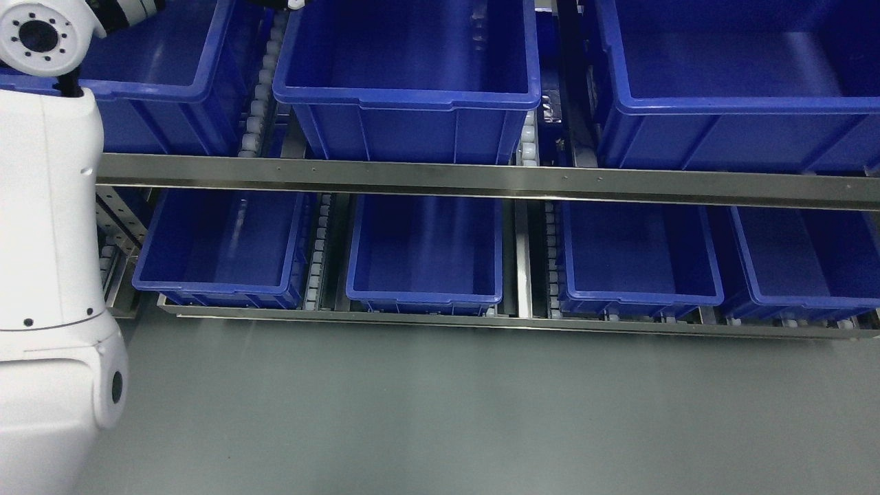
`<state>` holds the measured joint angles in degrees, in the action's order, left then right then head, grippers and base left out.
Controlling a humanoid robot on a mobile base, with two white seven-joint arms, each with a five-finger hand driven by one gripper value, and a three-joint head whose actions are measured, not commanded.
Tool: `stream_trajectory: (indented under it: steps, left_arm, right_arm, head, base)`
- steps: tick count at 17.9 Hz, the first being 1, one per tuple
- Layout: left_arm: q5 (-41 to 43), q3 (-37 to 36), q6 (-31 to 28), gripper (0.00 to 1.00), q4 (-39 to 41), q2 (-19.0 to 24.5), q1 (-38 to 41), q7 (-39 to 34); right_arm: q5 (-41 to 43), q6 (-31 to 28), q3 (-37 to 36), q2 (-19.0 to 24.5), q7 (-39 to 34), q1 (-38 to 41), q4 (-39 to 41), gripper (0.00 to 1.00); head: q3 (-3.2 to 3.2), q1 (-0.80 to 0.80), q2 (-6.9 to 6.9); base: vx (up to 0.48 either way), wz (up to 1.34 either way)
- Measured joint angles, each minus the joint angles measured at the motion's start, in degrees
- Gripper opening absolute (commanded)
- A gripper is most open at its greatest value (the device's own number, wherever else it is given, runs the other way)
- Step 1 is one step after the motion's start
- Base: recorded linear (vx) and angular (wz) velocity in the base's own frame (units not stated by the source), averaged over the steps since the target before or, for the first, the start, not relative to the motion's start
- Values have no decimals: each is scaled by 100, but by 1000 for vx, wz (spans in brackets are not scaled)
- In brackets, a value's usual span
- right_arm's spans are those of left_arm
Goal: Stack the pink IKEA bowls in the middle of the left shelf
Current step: 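Lower the stacked bowls into the middle upper blue bin and release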
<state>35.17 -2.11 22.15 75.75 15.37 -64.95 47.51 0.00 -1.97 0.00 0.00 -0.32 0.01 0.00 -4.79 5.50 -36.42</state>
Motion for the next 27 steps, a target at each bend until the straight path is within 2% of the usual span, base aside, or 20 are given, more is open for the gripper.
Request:
stream_trajectory:
  steps: [10, 12, 14, 22, 25, 27]
  left_arm:
    - [228, -670, 37, 12, -1508, 78, -409, -899]
    - [324, -746, 15, 13, -1771, 57, -464, -1155]
    - [398, -807, 9, 13, -1988, 30, -493, -1287]
    - [531, -952, -19, 13, -2521, -450, -559, -1388]
    - [553, -989, -35, 21, -2545, -542, -427, -1354]
    - [562, -994, -38, 31, -2545, -582, -357, -1340]
  right_arm:
    - [-2, -1, 0, 0, 0, 0, 0, 100]
    - [-412, -1, 0, 0, 0, -1, 0, 100]
    - [-284, -1, 0, 0, 0, -1, 0, 100]
    - [-55, -2, 0, 0, 0, -1, 0, 100]
    - [-29, -7, 0, 0, 0, -1, 0, 100]
    - [-19, -20, 0, 0, 0, -1, 0, 100]
  head:
    - [0, 0, 0]
    - [0, 0, 0]
    - [0, 0, 0]
    - [0, 0, 0]
    - [0, 0, 0]
    - [0, 0, 0]
  base:
    - [30, -39]
    - [107, -10]
    - [130, -34]
    - [122, -98]
    - [69, -70]
    - [57, -53]
